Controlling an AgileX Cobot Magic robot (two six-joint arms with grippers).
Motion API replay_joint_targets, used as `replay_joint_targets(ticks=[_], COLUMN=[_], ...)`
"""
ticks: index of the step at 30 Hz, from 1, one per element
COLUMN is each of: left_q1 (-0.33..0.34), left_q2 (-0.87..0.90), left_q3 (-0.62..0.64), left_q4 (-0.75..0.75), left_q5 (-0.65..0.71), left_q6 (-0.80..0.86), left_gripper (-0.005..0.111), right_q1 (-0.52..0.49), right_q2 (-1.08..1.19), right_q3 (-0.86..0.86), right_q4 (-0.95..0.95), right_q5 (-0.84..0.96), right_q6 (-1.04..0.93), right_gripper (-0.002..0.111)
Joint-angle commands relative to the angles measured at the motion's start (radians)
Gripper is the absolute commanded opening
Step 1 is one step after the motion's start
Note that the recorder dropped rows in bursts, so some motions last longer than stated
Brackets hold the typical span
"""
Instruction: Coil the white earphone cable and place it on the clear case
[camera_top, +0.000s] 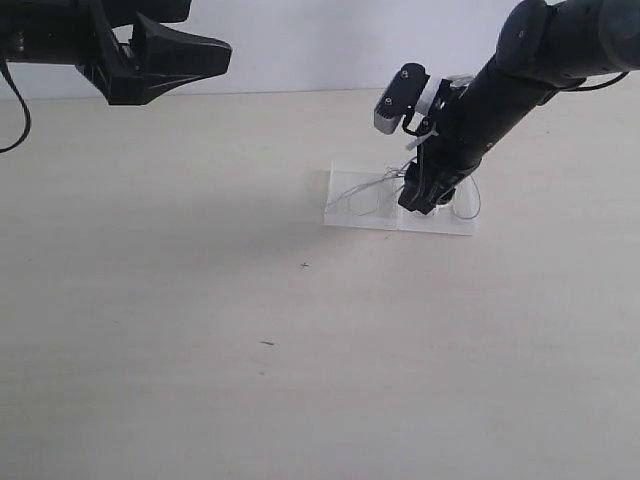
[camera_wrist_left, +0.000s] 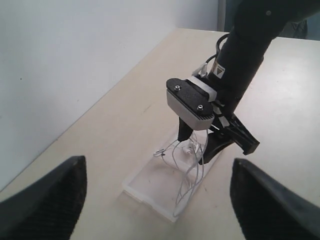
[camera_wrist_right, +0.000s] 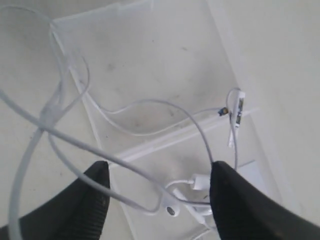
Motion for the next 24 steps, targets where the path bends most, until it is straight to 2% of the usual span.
replay_joint_targets(ticks=[1, 6, 10, 14, 17, 24], left_q1=[0.002, 0.002, 0.002, -0.025, -0.083, -0.169], left_q2=[-0.004, -0.004, 0.007, 0.135, 0.283, 0.445], left_q3=[0.003, 0.003, 0.003, 0.003, -0.003, -0.061], left_q4=[-0.016, -0.016, -0.061, -0.232, -0.372, -0.441], left_q5=[-0.007, -0.007, -0.038, -0.083, -0.120, -0.152], left_q6=[-0.002, -0.004, -0.006, 0.163, 0.354, 0.532], left_gripper=[0.075, 0.075, 0.075, 0.075, 0.075, 0.075], right_q1=[-0.001, -0.001, -0.001, -0.001, -0.001, -0.001], right_q2=[-0.006, -0.006, -0.006, -0.006, -0.006, -0.006], right_q3=[-0.072, -0.138, -0.140, -0.140, -0.140, -0.140], right_q4=[-0.005, -0.012, -0.014, -0.014, -0.016, -0.016], right_q5=[0.107, 0.219, 0.220, 0.208, 0.197, 0.181], right_q6=[0.049, 0.069, 0.070, 0.070, 0.070, 0.070], right_gripper=[0.057, 0.060, 0.063, 0.066, 0.067, 0.067])
